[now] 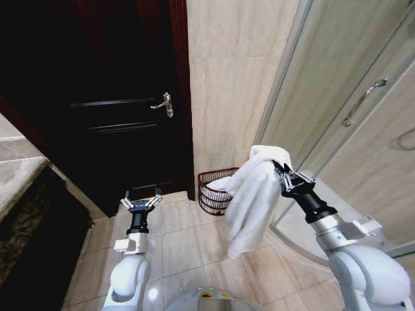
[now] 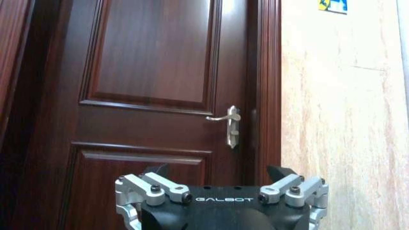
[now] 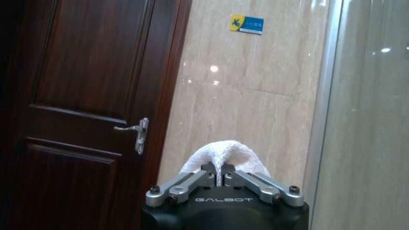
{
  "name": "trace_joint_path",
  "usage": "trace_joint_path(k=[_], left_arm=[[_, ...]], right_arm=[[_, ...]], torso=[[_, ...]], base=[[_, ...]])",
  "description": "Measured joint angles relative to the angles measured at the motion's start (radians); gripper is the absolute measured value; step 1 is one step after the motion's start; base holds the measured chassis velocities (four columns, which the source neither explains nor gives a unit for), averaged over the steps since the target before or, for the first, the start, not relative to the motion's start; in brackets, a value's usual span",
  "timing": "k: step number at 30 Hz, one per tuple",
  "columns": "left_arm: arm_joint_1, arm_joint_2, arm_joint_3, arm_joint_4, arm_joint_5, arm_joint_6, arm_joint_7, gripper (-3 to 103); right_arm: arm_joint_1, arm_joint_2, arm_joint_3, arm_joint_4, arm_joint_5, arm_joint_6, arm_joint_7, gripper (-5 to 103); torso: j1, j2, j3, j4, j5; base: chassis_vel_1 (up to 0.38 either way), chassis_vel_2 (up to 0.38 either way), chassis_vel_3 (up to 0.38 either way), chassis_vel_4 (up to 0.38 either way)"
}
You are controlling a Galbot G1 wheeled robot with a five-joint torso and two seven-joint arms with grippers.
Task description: Discard the used towel into the hamper.
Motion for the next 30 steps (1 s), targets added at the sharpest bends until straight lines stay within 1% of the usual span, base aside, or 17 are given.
trace_joint_path(k=[9,18,26,29,30], left_arm=[[0.003,0.002,-0.003,-0.004,-0.001,-0.005,0.001,100],[-0.010,0.015,-0.004,0.003,-0.009,-0.003,0.002,100],[-0.010,0.015,-0.003,0.011,-0.015,-0.002,0.001,100],[0.002,0.002,-0.003,0.012,-0.019,-0.001,-0.012,100],[0.002,0.002,-0.003,0.012,-0.019,-0.001,-0.012,100]], right_arm=[[0.001,0.001,-0.017,0.008,-0.001,-0.002,0.000,3],[0.006,0.005,-0.027,0.010,-0.005,-0.010,0.002,3],[0.027,0.001,-0.053,0.009,0.001,-0.031,0.034,3],[0.101,-0.038,-0.084,-0.020,0.057,-0.080,0.090,3],[0.101,-0.038,-0.084,-0.020,0.057,-0.080,0.090,3]], torso=[[-0.001,-0.001,-0.001,0.0000,-0.0001],[-0.001,-0.004,-0.002,-0.0001,0.0000],[-0.002,-0.005,-0.002,-0.0002,0.0000],[-0.003,-0.005,-0.003,-0.0002,0.0002],[-0.003,-0.005,-0.003,-0.0002,0.0002]], base=[[-0.011,0.015,0.012,-0.009],[-0.111,0.106,0.110,-0.120],[-0.059,0.056,0.054,-0.061],[0.000,0.000,0.000,0.000],[0.000,0.000,0.000,0.000]])
